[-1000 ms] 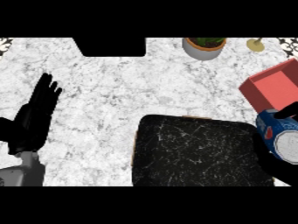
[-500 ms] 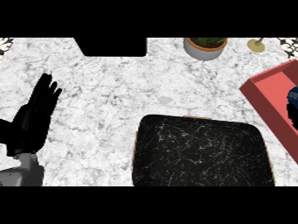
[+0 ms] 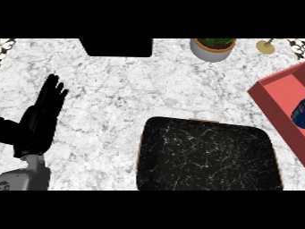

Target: Pick the can from the tray and place it in the cardboard box

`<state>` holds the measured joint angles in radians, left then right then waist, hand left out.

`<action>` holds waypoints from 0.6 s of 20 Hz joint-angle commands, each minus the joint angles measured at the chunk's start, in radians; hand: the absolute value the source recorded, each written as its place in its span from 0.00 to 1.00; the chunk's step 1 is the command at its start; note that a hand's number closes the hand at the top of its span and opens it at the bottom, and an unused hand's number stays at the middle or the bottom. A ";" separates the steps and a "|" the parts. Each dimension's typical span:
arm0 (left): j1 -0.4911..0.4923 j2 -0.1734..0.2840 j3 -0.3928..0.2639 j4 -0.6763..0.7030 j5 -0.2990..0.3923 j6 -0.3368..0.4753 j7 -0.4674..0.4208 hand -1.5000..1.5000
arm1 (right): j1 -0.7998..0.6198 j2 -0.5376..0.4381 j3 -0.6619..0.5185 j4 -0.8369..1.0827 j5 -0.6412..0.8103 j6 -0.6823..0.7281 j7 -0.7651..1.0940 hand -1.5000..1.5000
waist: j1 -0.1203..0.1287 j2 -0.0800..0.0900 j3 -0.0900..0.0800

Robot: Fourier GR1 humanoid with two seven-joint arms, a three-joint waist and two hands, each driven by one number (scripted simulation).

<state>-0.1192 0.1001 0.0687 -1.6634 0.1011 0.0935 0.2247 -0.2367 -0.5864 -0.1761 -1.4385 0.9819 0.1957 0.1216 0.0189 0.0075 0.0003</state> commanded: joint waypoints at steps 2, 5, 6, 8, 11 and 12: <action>-0.029 -0.001 0.001 0.005 -0.008 0.010 0.011 0.50 | -0.135 0.015 0.001 0.333 0.007 -0.055 -0.106 0.00 | 0.001 -0.002 0.001; 0.029 0.008 0.009 -0.037 0.020 -0.024 -0.003 0.50 | -0.138 0.014 -0.078 0.349 -0.062 -0.150 -0.212 0.00 | -0.005 -0.005 0.001; -0.029 0.010 0.009 0.013 -0.003 -0.002 0.008 0.50 | -0.155 0.059 -0.087 0.305 -0.082 -0.220 -0.223 0.00 | -0.005 -0.002 0.002; -0.023 0.005 0.007 0.007 -0.007 0.009 0.020 0.50 | -0.150 0.078 -0.136 0.282 -0.141 -0.301 -0.300 0.00 | -0.011 -0.004 0.003; 0.011 0.029 0.037 -0.014 0.023 -0.020 0.003 0.50 | -0.191 0.068 -0.234 0.254 -0.281 -0.299 -0.386 0.00 | -0.013 -0.009 0.002; 0.029 0.006 0.013 0.000 0.000 -0.006 -0.009 0.50 | -0.147 0.135 -0.237 0.216 -0.317 -0.334 -0.407 0.00 | -0.025 -0.011 0.002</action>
<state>-0.1138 0.1135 0.0894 -1.6634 0.1116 0.0828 0.2245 -0.3861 -0.5097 -0.3413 -1.1911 0.7866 -0.0705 -0.1895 0.0057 0.0010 0.0021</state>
